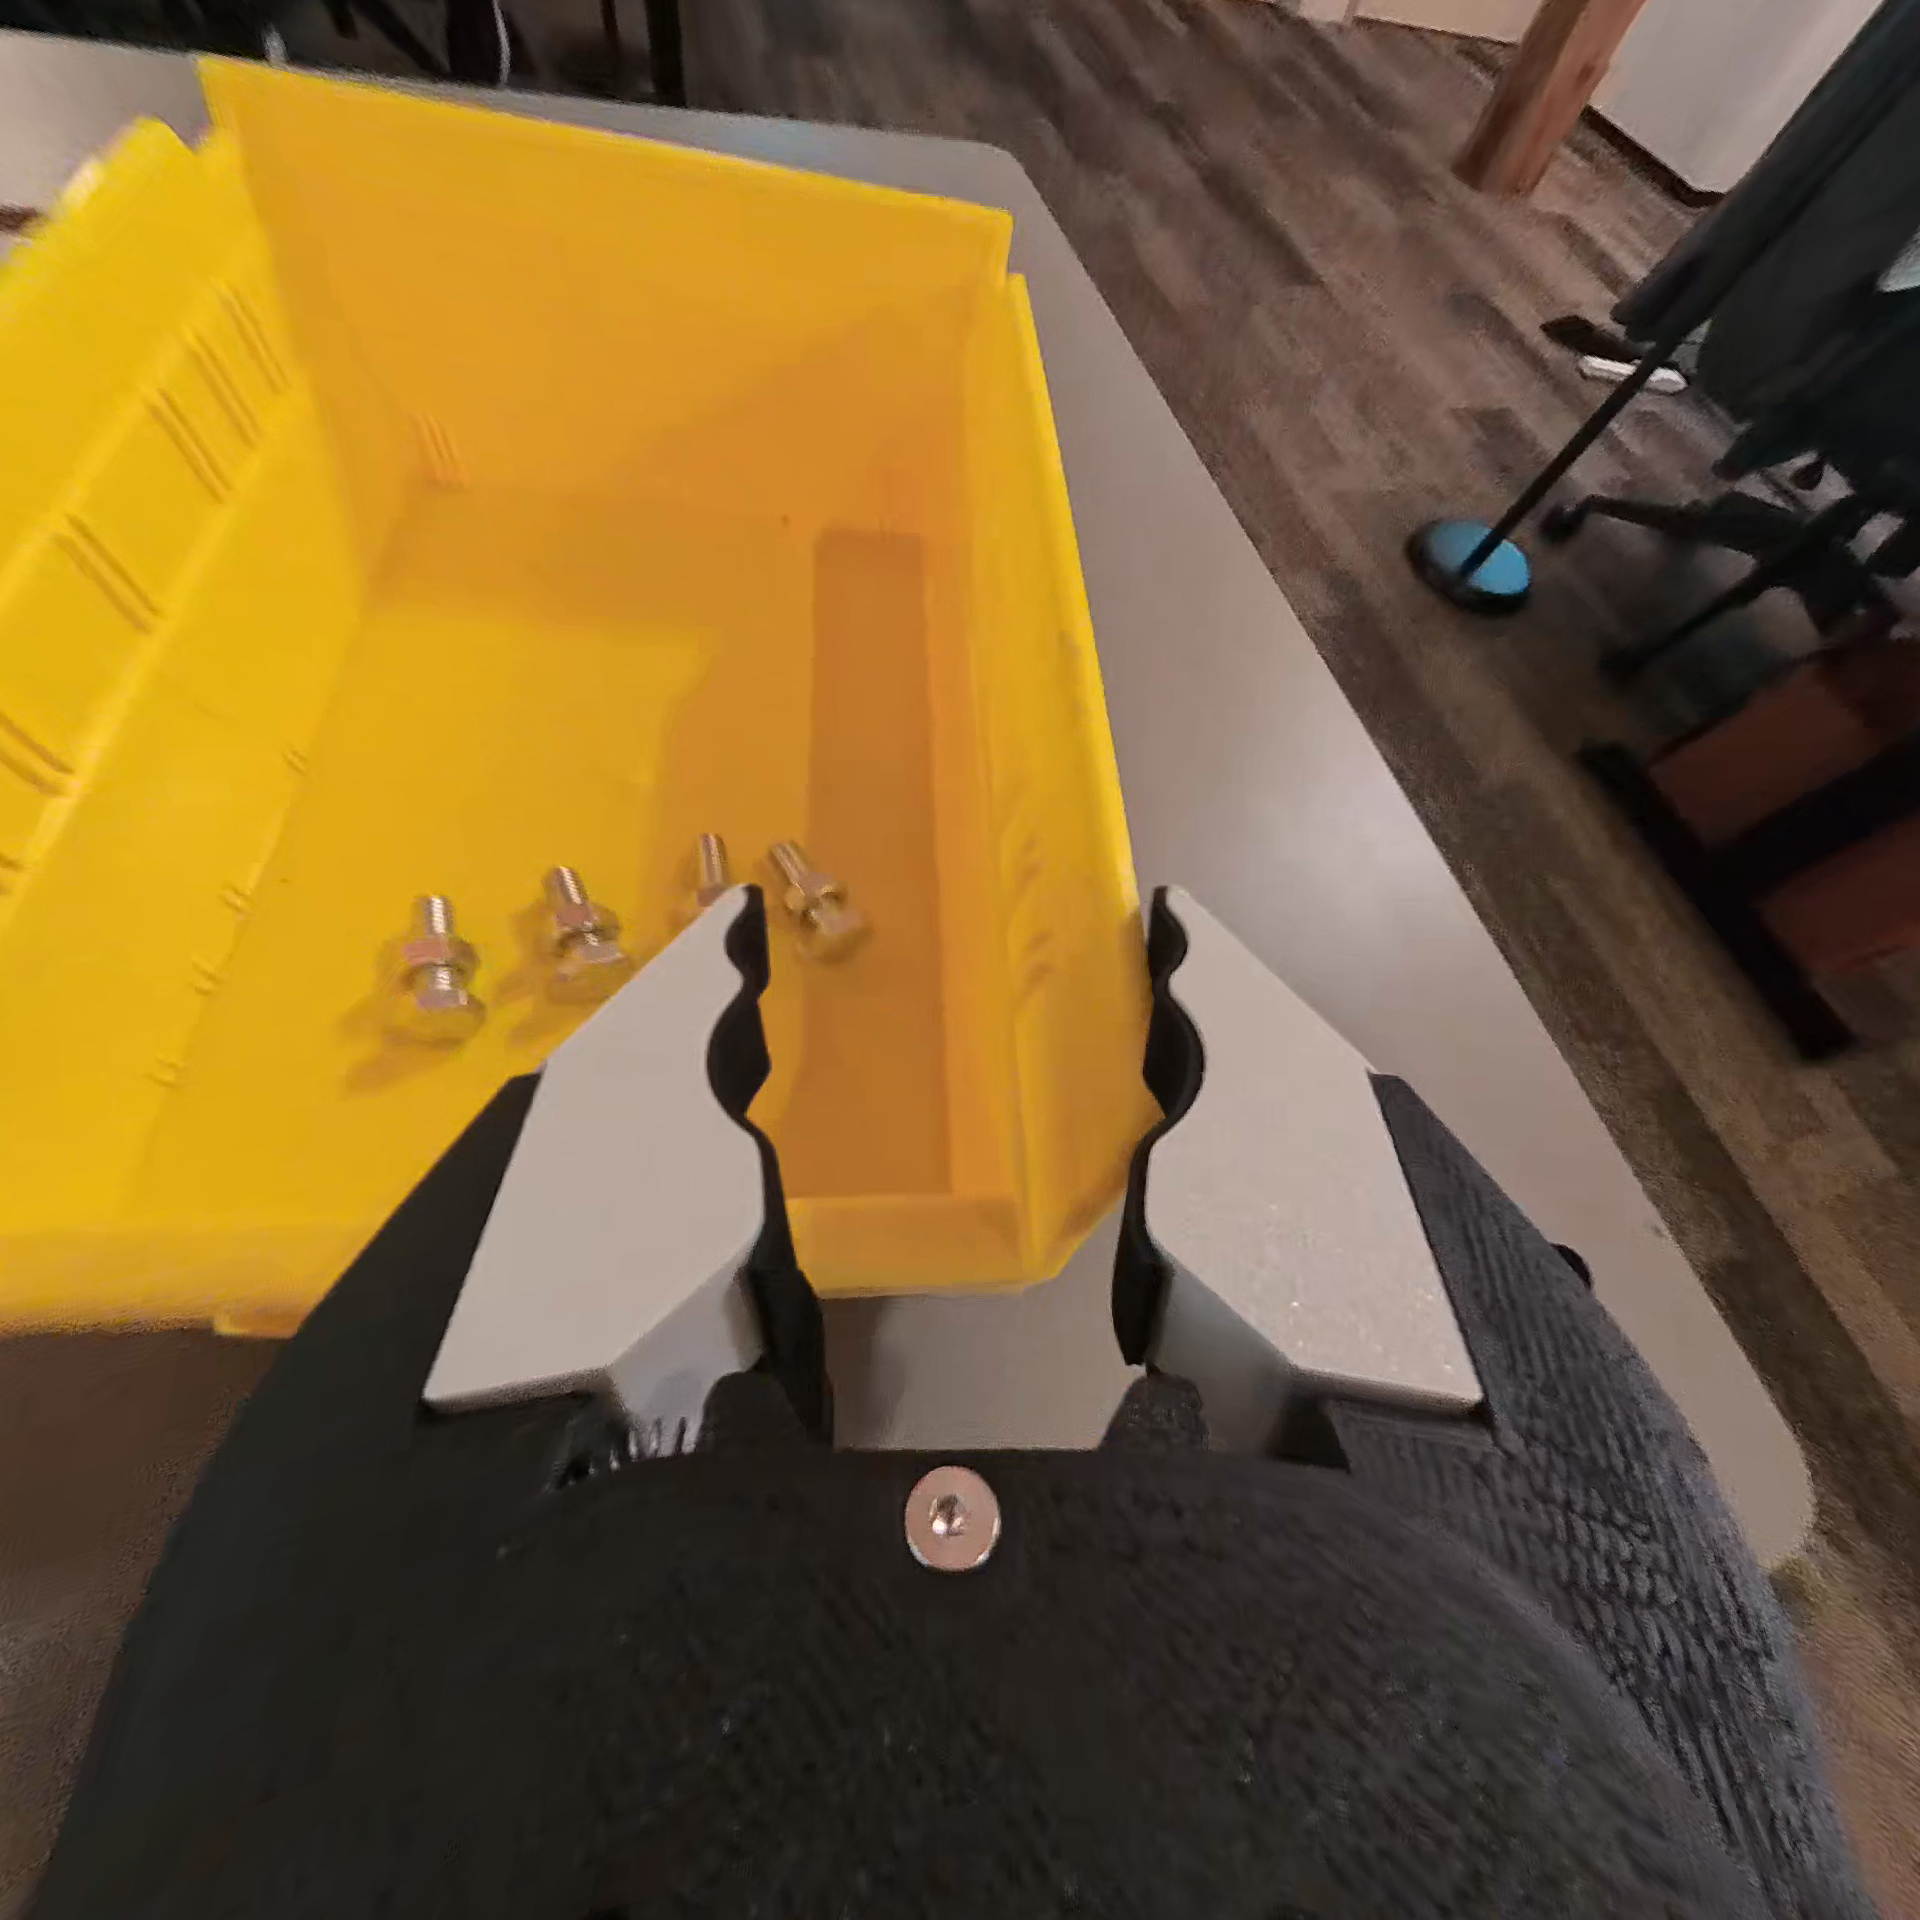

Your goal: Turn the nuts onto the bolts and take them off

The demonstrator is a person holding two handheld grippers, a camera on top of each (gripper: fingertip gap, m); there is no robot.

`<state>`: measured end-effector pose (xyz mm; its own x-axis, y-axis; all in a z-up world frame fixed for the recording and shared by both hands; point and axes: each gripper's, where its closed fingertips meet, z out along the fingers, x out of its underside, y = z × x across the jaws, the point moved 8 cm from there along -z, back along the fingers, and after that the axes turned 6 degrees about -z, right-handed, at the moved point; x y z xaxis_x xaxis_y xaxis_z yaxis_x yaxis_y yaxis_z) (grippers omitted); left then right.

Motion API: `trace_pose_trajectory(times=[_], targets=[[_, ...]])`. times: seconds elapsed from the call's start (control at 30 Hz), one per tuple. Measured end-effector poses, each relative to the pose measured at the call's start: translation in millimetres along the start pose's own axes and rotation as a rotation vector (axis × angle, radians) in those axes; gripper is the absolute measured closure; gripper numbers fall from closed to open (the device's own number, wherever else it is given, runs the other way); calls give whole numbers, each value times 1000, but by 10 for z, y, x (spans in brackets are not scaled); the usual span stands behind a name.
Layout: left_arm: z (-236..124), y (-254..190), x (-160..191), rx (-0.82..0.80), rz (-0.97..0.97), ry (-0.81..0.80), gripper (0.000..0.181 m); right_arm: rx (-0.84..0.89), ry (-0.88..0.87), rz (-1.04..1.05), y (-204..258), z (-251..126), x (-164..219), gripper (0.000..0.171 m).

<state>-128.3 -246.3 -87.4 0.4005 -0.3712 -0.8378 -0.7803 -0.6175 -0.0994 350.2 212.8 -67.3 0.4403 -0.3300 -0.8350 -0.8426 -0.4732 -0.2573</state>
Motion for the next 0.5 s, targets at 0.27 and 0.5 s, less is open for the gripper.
trace_pose_trajectory(times=[0.27,0.5], targets=[[88,-26,42,61,38,64,158,-23,151,-47,-214,85,105,147],[58,41,80,-75,140,32,179,-155,123,56,-158,85,172,166]])
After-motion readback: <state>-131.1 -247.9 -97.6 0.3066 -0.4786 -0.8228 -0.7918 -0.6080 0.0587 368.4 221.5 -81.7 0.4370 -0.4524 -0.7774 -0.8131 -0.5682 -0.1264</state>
